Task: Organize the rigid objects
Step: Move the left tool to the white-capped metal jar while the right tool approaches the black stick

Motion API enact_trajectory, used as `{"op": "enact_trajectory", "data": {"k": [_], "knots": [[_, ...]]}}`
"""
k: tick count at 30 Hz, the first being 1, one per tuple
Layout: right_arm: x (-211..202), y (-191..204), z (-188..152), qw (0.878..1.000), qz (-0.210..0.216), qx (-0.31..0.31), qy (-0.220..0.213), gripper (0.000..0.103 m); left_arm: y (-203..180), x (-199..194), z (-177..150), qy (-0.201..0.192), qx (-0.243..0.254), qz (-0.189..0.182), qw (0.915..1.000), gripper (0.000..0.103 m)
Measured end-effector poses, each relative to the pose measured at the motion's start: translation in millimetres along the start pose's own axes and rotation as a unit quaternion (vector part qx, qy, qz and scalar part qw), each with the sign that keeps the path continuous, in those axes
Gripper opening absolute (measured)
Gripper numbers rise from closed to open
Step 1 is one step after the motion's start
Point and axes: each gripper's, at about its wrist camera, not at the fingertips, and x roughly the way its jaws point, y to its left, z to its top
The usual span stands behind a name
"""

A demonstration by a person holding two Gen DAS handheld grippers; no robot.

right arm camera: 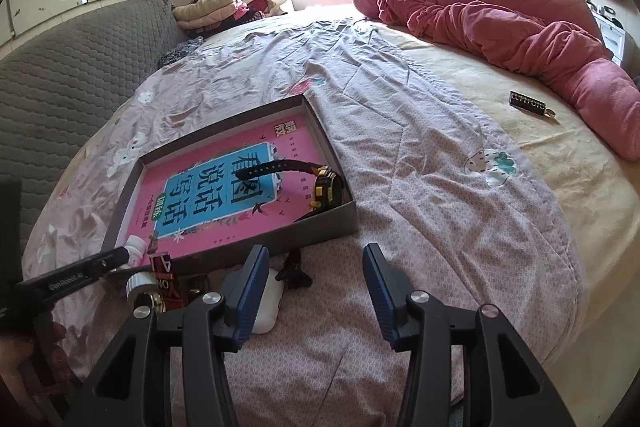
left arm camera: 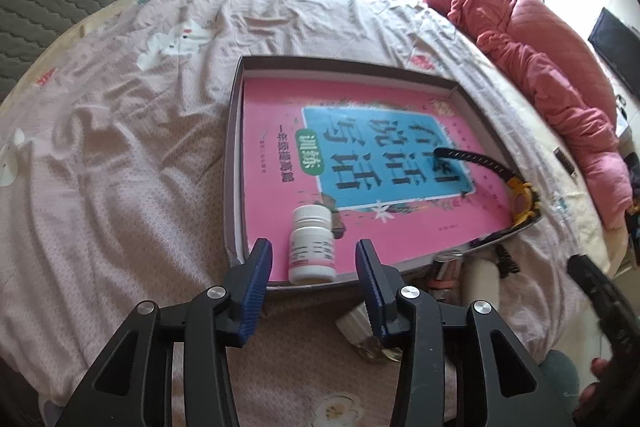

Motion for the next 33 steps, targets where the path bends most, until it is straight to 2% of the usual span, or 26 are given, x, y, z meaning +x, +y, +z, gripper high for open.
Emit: {"op": "enact_trajectory", "data": {"k": [5,10,19,22,33], "knots": [[-3,3,-5,1.0,0.004,-0.007,0.001,0.049,-2,-21,-4,-0.023,-0.01,-0.013,0.9996,0.049],[-3,6,-9,1.0,0.003,-0.012,0.002,0.049,-6,-35,-16,-0.029,-0.007,-0.02,0.9994,0.052],[-6,14,-14,1.0,0.008,-0.026,-0.002,0.05,-10,-47,-38,-0.026,0.007,-0.03,0.9992,0.052],[-8,18,-18,0.999,0.011,-0.034,-0.006,0.054,-13,-46,-44,-0.021,0.011,-0.034,0.9991,0.053],[-6,24,-32,0.998,0.021,-0.052,-0.002,0.055,-27,-44,-62,-0.002,0.021,-0.043,0.9988,0.057]]}}
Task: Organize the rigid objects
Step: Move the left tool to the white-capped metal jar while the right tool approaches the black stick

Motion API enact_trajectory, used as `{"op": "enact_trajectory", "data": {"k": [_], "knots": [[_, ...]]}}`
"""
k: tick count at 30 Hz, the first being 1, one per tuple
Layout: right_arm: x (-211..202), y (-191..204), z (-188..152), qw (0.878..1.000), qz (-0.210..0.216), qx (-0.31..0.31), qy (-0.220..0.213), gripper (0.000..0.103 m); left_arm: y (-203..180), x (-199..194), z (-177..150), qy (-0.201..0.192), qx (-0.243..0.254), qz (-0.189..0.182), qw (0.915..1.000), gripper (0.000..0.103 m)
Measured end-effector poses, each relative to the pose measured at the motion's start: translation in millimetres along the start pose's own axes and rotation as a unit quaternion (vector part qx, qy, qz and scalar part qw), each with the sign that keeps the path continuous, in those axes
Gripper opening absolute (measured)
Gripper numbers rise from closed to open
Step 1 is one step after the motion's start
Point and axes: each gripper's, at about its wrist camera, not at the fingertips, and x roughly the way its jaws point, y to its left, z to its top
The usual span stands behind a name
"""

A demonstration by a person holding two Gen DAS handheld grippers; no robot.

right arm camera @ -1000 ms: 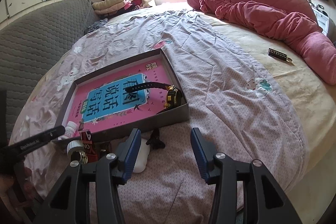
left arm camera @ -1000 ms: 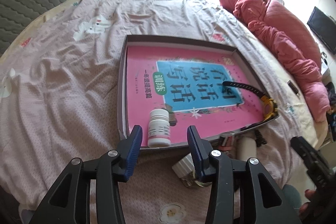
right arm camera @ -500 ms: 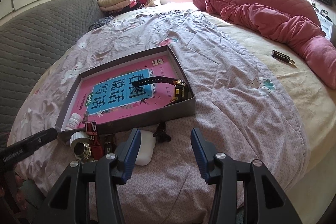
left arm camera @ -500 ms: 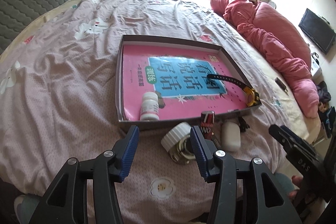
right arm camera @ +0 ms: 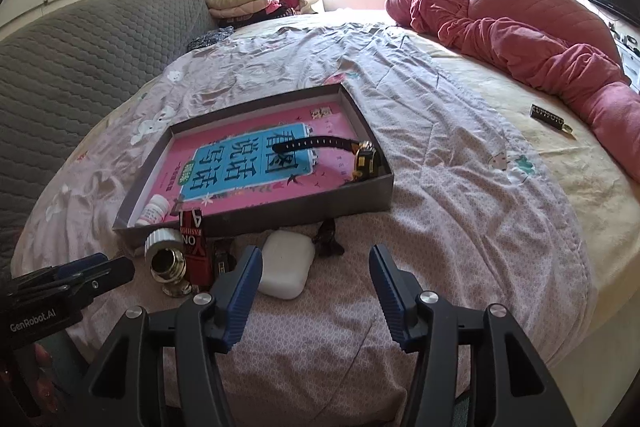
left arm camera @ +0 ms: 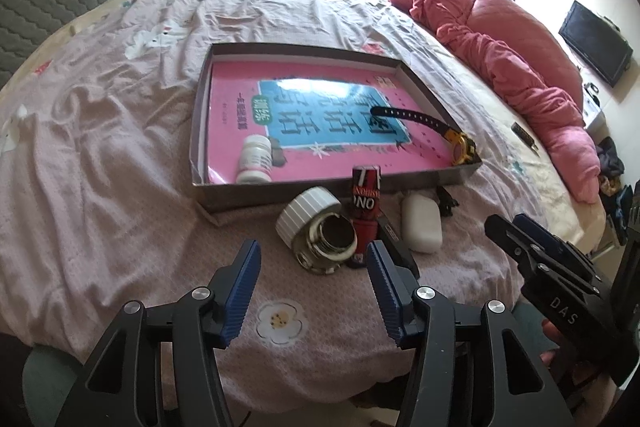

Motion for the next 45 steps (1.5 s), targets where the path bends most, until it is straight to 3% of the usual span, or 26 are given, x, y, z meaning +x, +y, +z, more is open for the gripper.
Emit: {"op": "enact_trajectory", "data": {"k": [31,45], "knots": [[14,16,-27,0.999,0.031,-0.026,0.03,0.056,0,17,-21,0.032,-0.002,-0.018,0.9993,0.056],[23,28,-33,0.996,0.052,-0.047,0.049,0.056,-6,35,-14,0.038,0.001,-0.02,0.9991,0.056]]}}
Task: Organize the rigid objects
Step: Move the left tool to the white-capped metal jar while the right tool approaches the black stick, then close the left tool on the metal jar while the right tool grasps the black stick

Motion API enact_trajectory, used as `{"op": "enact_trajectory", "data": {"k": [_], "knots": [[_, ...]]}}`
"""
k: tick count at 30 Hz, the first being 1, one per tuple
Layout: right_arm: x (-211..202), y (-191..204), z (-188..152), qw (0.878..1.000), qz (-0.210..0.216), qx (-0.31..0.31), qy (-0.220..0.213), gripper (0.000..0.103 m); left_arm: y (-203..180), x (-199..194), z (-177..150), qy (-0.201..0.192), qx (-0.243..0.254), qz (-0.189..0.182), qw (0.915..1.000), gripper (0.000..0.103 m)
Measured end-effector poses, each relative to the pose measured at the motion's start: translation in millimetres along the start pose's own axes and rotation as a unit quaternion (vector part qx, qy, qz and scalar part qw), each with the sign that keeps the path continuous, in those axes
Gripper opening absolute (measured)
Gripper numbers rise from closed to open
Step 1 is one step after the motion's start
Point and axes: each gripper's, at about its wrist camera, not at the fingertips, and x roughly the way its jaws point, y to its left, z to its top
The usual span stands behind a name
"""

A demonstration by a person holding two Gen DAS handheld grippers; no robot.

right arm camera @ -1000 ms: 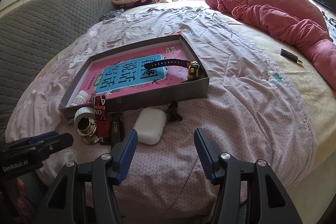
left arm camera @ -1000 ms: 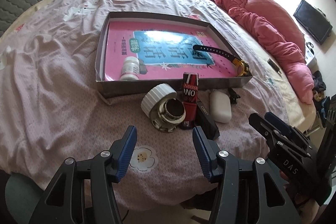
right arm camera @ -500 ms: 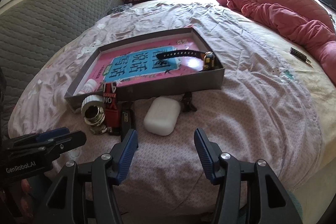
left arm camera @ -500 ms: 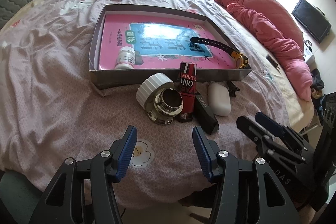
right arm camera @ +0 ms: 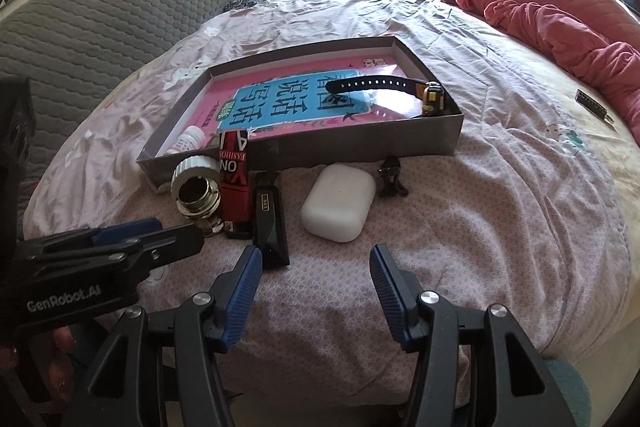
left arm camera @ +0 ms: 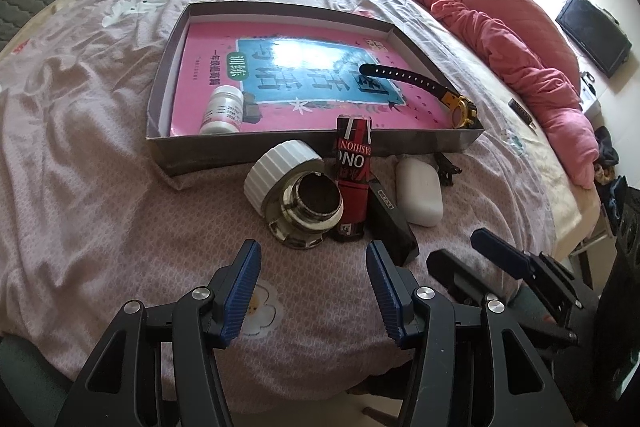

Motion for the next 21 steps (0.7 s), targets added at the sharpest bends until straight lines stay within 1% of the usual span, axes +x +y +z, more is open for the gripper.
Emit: {"op": "enact_trajectory", "data": {"k": [8,12,18,21], "knots": [[3,1,0,1.0,0.004,-0.003,0.005,0.056,3,10,10,-0.001,-0.006,0.0,1.0,0.056],[6,3,0,1.0,0.007,-0.007,0.007,0.056,5,14,16,-0.002,-0.006,-0.006,1.0,0.056],[13,7,0,1.0,0.023,-0.014,0.012,0.056,8,19,22,-0.001,-0.008,-0.009,0.9999,0.055],[17,12,-1,0.999,0.029,-0.022,0.014,0.056,10,23,23,0.0,-0.006,-0.005,1.0,0.052]]}}
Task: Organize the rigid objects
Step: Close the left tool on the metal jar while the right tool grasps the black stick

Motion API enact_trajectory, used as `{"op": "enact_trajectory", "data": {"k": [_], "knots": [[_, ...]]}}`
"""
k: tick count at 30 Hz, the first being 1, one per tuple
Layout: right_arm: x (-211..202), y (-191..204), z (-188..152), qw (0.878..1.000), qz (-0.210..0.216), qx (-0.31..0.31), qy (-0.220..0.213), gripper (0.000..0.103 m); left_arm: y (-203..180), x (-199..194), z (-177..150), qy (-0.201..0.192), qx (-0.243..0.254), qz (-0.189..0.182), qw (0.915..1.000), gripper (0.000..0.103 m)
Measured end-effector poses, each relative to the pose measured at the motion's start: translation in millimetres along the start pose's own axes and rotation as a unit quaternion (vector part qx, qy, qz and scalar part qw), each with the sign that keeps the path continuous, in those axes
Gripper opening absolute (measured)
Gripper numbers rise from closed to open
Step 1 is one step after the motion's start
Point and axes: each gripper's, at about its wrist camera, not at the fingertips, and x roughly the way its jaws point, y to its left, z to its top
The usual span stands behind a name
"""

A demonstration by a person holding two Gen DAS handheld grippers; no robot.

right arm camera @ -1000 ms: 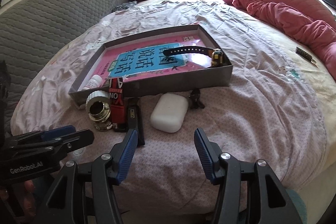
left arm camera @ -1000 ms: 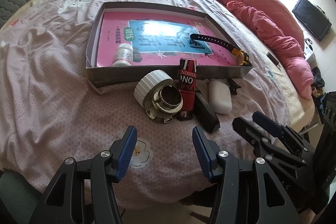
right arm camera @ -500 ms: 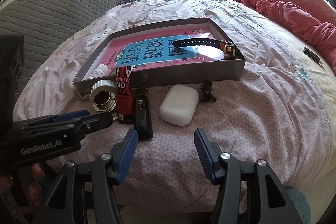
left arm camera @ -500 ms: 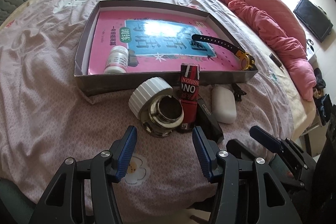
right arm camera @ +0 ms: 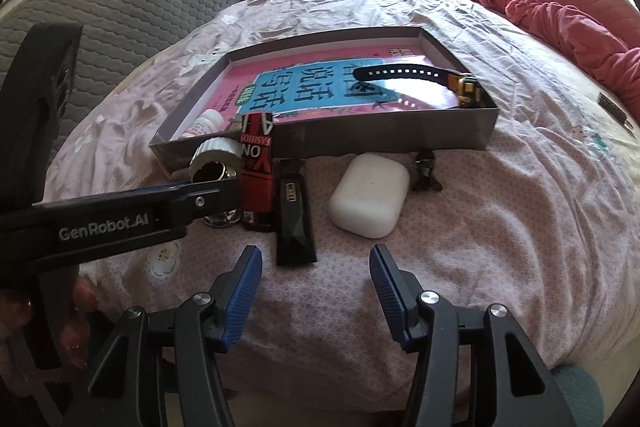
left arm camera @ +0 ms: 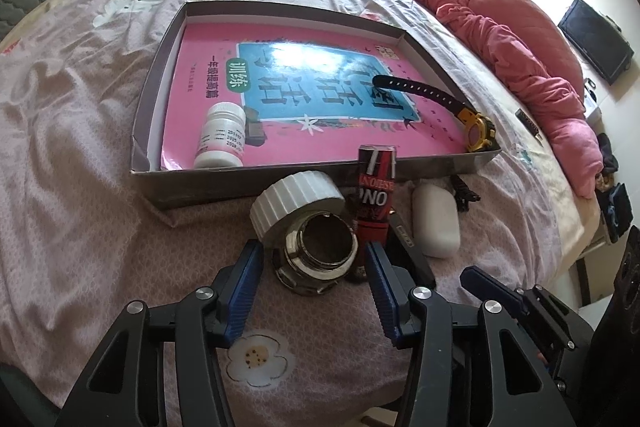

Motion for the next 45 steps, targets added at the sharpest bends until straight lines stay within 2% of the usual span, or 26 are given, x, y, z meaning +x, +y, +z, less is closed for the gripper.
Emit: {"op": "enact_trajectory", "data": {"k": [13,23,33,35,45], "knots": [[18,6,4,1.0,0.003,-0.012,-0.003,0.055,10,9,4,0.004,-0.004,0.004,1.0,0.049],[28,6,8,1.0,0.012,-0.015,-0.006,0.037,10,15,2,0.009,-0.004,0.002,1.0,0.049],[40,10,17,0.999,0.02,-0.025,-0.005,0.033,12,17,3,0.011,-0.005,0.001,0.9999,0.049],[43,7,18,1.0,0.016,-0.02,-0.002,0.023,11,18,4,0.011,-0.005,0.002,0.9999,0.049],[32,-6,11,0.999,0.037,0.012,0.001,0.023,9,22,6,0.013,-0.006,0.007,0.9999,0.049]]}}
